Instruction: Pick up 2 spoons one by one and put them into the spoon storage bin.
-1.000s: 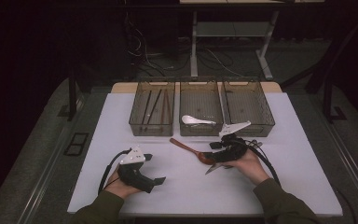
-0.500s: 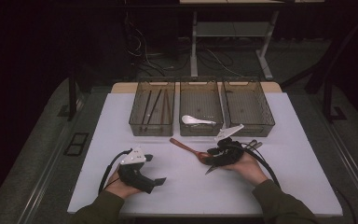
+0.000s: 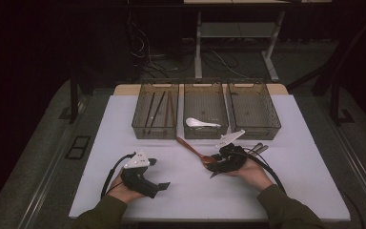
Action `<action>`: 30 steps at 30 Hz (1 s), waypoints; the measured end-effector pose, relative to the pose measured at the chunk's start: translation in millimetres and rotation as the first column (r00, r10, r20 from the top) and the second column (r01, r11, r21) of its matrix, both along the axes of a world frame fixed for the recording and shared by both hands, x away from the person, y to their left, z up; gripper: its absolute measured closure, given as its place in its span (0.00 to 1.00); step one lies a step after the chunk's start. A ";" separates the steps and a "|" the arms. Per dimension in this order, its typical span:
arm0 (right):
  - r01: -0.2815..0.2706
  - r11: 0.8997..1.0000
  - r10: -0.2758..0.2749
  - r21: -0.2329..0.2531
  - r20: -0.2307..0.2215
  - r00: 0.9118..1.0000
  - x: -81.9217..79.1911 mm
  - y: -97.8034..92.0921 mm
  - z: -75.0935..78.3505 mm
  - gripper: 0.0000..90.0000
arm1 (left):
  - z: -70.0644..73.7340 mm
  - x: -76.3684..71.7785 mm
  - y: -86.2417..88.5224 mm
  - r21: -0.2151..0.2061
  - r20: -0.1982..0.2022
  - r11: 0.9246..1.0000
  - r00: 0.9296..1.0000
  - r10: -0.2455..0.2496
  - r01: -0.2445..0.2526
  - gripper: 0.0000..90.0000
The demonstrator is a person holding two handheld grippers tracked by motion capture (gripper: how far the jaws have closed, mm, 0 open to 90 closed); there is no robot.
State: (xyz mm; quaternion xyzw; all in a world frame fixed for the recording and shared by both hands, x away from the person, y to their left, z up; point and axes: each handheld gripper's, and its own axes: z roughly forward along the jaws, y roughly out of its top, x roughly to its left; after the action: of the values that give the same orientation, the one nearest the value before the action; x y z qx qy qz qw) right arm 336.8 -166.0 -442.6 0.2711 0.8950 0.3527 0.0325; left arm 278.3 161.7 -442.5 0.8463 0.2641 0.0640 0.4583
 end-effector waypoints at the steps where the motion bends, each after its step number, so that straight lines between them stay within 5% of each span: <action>1: -0.003 1.000 0.003 -0.002 0.000 1.000 -0.6 0.6 0.2 0.69 | -0.1 0.0 0.0 0.000 0.000 1.000 1.000 -0.001 0.001 0.00; 16: -0.047 0.999 0.047 0.007 0.012 0.999 -5.2 3.9 3.3 0.90 | -0.6 -0.1 -0.8 0.003 -0.004 1.000 1.000 -0.006 0.006 0.00; 30: -0.046 0.999 0.046 0.022 0.017 0.999 -6.5 4.4 3.4 0.92 | -0.6 -0.2 -0.9 0.002 -0.005 1.000 1.000 -0.008 0.008 0.00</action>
State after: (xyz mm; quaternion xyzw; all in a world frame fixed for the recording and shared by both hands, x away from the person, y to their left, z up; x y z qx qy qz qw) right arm 330.3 -161.6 -439.2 0.2478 0.8967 0.3655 0.0289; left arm 278.1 160.8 -443.1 0.8478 0.2617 0.0604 0.4572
